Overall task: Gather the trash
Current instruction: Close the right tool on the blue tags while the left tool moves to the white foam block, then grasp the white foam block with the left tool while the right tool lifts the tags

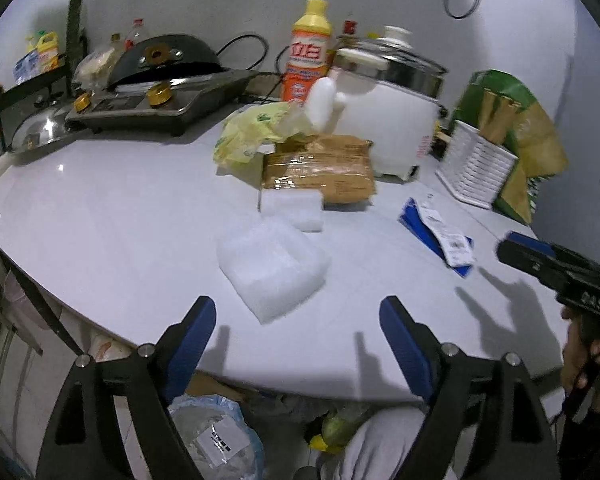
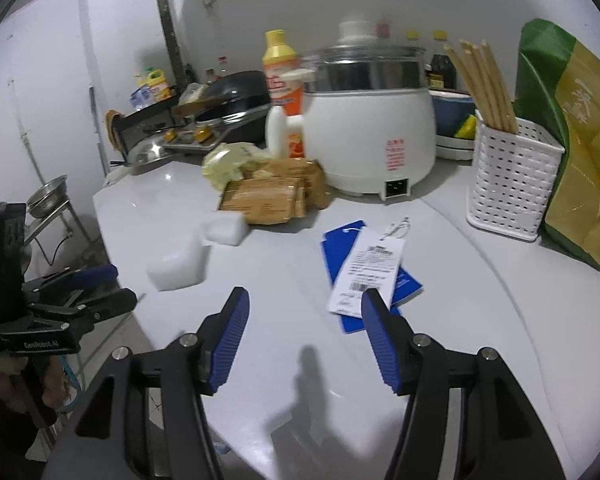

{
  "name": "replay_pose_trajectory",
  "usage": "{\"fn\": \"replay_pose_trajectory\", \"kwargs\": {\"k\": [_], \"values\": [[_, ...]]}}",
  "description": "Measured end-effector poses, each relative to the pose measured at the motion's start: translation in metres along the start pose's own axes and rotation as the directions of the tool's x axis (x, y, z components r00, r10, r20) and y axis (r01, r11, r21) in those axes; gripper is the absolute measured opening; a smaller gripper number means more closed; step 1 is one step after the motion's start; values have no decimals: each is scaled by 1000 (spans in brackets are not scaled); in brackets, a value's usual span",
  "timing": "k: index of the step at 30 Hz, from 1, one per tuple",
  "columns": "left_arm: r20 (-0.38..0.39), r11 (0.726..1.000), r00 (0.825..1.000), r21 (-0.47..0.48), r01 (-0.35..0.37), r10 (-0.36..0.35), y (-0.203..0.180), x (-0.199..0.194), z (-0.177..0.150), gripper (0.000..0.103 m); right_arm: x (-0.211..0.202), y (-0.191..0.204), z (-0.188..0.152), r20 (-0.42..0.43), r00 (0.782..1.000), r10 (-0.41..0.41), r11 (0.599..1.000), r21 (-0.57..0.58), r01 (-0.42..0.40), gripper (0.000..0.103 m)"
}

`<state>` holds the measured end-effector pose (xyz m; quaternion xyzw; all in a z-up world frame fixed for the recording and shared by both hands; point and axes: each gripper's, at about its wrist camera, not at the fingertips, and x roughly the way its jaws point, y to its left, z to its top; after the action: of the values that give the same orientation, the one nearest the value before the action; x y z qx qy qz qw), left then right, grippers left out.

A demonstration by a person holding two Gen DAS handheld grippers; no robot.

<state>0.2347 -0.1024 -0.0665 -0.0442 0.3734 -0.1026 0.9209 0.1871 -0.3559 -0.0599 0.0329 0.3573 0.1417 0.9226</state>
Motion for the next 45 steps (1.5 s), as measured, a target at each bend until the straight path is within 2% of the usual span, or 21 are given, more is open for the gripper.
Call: {"fn": "replay_pose_trajectory", "kwargs": {"k": [8,12,15,19,22,24,25,26,36,39,45], "values": [[-16,999,1000,-34,-25,24,4,34,19,86,22,-14,5,-28,999,-18,1000,19,19,57],[-28,999,999,-8,-42,42,3,49,23,86,39,-21,9,-51,998,-27,999,21,29,73],[-31,999,999,11,-40,40,2,54,25,86,55,-29,13,-78,995,-58,998,22,60,73],[-27,995,997,68,-69,71,-1,61,29,86,72,-36,21,-121,991,-64,997,37,69,76],[-25,994,997,75,-77,79,1,65,31,86,81,-35,27,-131,984,-119,993,8,121,77],[-29,995,997,72,-69,71,3,67,32,86,88,-36,30,-153,981,-121,992,12,124,77],[-30,995,997,71,-64,67,5,68,32,85,93,-36,30,-170,978,-120,992,13,124,77],[-29,995,997,73,-63,65,6,68,32,78,98,-36,31,-185,975,-125,992,9,129,77],[-20,997,1000,81,2,-1,13,63,28,67,118,-21,33,-212,957,-200,979,-87,185,76],[-13,996,1000,81,25,-24,14,57,25,64,117,-19,34,-195,959,-208,977,-84,194,55],[12,995,999,94,44,-46,13,38,23,59,117,-13,31,-189,962,-199,979,-90,185,46]]}}
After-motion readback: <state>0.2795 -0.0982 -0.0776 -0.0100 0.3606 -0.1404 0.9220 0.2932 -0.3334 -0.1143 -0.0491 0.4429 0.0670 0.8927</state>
